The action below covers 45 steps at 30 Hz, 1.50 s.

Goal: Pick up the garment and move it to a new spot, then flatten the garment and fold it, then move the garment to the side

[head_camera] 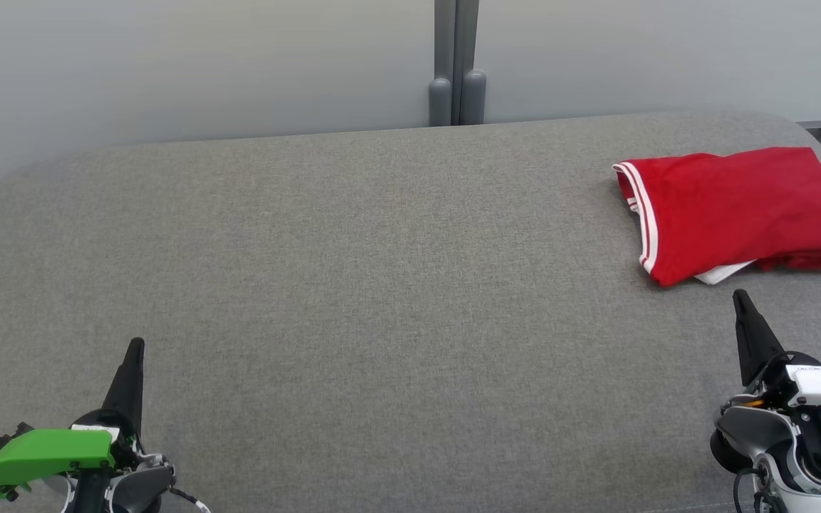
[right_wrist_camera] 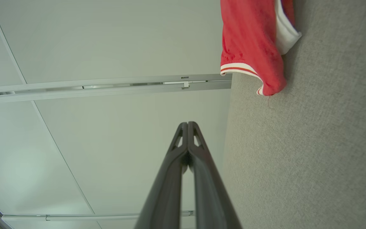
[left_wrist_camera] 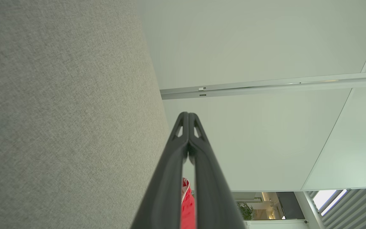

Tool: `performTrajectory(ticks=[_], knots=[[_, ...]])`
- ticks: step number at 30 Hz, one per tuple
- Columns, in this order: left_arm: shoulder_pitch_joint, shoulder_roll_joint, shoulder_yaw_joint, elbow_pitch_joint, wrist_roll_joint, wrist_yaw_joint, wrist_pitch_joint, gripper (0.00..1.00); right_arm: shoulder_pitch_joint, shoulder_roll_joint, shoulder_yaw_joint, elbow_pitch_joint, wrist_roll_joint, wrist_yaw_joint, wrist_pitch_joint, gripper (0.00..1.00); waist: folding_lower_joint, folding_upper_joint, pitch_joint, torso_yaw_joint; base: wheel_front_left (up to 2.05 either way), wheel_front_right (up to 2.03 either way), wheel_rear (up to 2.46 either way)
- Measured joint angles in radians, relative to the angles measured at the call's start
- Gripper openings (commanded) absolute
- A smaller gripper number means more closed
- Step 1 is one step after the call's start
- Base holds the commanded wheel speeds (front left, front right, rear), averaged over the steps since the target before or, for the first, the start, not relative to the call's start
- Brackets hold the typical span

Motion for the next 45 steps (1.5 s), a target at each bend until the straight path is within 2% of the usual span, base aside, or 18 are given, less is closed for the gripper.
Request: performTrajectory(ticks=[45], knots=[[0.0,0.0,0.002,0.0,0.0,0.0,0.003,0.0,0.0,0.0,0.001,-0.004,0.003,0.0,0.0,0.0,0.0,0.0,0.0,0.0,0.0,0.0,0.0]])
